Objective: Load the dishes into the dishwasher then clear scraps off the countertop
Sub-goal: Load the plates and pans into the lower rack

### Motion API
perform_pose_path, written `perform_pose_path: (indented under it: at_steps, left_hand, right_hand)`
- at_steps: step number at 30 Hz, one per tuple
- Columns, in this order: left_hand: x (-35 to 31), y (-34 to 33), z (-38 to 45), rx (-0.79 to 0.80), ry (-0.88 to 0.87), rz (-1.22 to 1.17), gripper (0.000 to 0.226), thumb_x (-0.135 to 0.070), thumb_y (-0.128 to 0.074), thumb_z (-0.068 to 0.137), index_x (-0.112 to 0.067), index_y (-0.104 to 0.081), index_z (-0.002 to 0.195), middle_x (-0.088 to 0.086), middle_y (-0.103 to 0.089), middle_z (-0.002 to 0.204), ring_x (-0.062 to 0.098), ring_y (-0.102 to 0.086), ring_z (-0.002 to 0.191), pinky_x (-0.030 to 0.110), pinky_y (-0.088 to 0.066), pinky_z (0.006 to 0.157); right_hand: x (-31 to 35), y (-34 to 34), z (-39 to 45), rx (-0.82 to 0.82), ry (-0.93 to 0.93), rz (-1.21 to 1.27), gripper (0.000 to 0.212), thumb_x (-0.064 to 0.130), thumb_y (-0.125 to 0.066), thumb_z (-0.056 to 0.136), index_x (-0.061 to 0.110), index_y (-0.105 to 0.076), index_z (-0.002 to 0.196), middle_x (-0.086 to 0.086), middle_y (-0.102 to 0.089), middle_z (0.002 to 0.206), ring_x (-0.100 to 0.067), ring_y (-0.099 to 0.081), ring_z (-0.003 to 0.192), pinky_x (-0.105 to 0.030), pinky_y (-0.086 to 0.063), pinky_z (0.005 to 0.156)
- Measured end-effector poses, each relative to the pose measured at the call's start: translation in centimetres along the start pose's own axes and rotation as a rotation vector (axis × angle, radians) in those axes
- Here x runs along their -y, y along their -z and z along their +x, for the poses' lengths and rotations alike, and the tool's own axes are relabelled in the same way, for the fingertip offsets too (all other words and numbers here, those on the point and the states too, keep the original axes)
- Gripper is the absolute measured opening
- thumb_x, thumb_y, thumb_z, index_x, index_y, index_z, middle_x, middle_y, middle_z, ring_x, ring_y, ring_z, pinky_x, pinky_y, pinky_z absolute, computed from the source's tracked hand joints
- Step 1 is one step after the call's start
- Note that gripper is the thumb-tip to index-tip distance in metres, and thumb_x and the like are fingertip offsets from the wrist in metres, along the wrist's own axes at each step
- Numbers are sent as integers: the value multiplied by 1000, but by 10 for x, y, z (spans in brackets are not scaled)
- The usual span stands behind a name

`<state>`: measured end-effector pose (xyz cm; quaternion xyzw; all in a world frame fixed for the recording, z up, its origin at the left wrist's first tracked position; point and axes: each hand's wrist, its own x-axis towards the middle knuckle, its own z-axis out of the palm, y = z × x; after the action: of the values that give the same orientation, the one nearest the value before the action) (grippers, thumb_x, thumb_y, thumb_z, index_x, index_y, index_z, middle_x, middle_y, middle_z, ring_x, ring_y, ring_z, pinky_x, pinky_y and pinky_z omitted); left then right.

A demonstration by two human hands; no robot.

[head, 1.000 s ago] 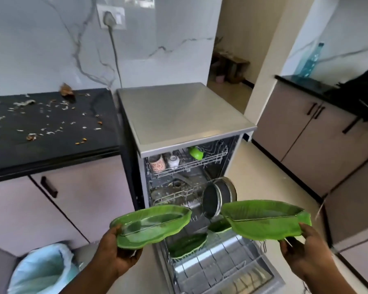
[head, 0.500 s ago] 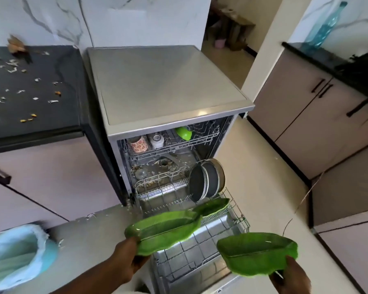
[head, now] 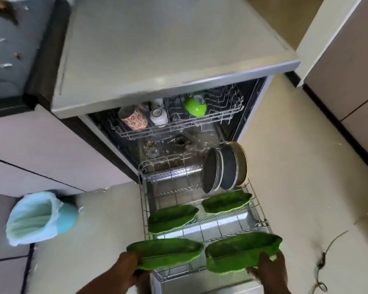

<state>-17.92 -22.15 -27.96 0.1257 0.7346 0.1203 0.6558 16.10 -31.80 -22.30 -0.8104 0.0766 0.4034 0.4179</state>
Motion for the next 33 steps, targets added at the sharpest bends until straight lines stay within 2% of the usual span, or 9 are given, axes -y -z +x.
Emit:
perform_pose_path:
  at_steps: [4, 10, 12, 15, 17, 22, 25, 29, 33]
  left_hand:
    - [3, -53, 10, -17, 39, -180, 18, -1, -45, 96, -3, -61, 103, 19, -67, 92, 27, -68, 66, 33, -57, 51]
    - [26, -89, 68, -167, 38, -195, 21, 2, -39, 98, -7, -55, 88, 14, -56, 73, 23, -55, 59, 23, -49, 39]
    - [33, -97, 82, -212, 37, -205, 24, -1, -40, 98, -12, -53, 81, 9, -53, 65, 18, -52, 50, 17, -40, 36]
    - [41, -102, 97, -217, 30, -204, 28, -4, -38, 97, -17, -53, 78, 2, -49, 49, 11, -44, 36, 15, -32, 39]
    - [44, -99, 108, -243, 35, -184, 25, -5, -38, 97, -17, -55, 82, 2, -52, 51, 13, -45, 41, 17, -32, 40]
    - [45, -96, 126, -268, 39, -157, 22, 4, -37, 95, -6, -53, 106, 8, -58, 65, 16, -52, 48, 18, -41, 36]
    - [41, -98, 129, -342, 25, -239, 24, -4, -58, 92, -1, -52, 115, 12, -58, 81, 20, -59, 62, 22, -53, 43]
    - [40, -101, 130, -332, 32, -266, 31, 3, -59, 88, -1, -60, 119, 9, -63, 85, 17, -62, 66, 22, -55, 48]
    - [48, -96, 134, -322, 75, -194, 40, 4, -58, 89, -3, -51, 127, 15, -63, 115, 23, -66, 78, 25, -56, 49]
  right_hand:
    - [2, -9, 84, 55, 37, -132, 58, -4, -48, 92, 21, -33, 143, -14, -58, 91, -34, -62, 65, -41, -56, 44]
    - [-10, -38, 170, 159, 24, -263, 27, -6, -49, 92, 21, -47, 90, -16, -57, 84, -28, -59, 66, -28, -51, 37]
    - [-25, -47, 187, 154, 16, -248, 22, -7, -49, 90, 10, -55, 103, -27, -59, 82, -33, -60, 69, -33, -51, 40]
    - [-40, -58, 200, 132, -25, -207, 28, -7, -50, 91, 6, -50, 116, -21, -59, 84, -33, -59, 65, -38, -52, 39]
    - [-49, -67, 209, 145, -41, -217, 34, -8, -48, 91, 7, -48, 121, -20, -60, 91, -34, -62, 65, -41, -55, 43]
    - [-57, -80, 226, 146, -32, -313, 10, 5, -55, 91, 12, -57, 97, -20, -67, 97, -33, -68, 65, -49, -59, 60]
    - [-55, -81, 235, 112, -17, -415, 26, 8, -54, 87, 9, -55, 112, -13, -67, 95, -28, -69, 65, -35, -57, 50]
    - [-53, -78, 238, 23, 87, -742, 29, 13, -46, 80, 13, -56, 106, -9, -70, 68, -30, -70, 55, -42, -59, 68]
    - [-58, -74, 238, 0, 123, -804, 50, 35, -46, 67, 16, -52, 113, -15, -69, 92, -36, -70, 77, -48, -58, 77]
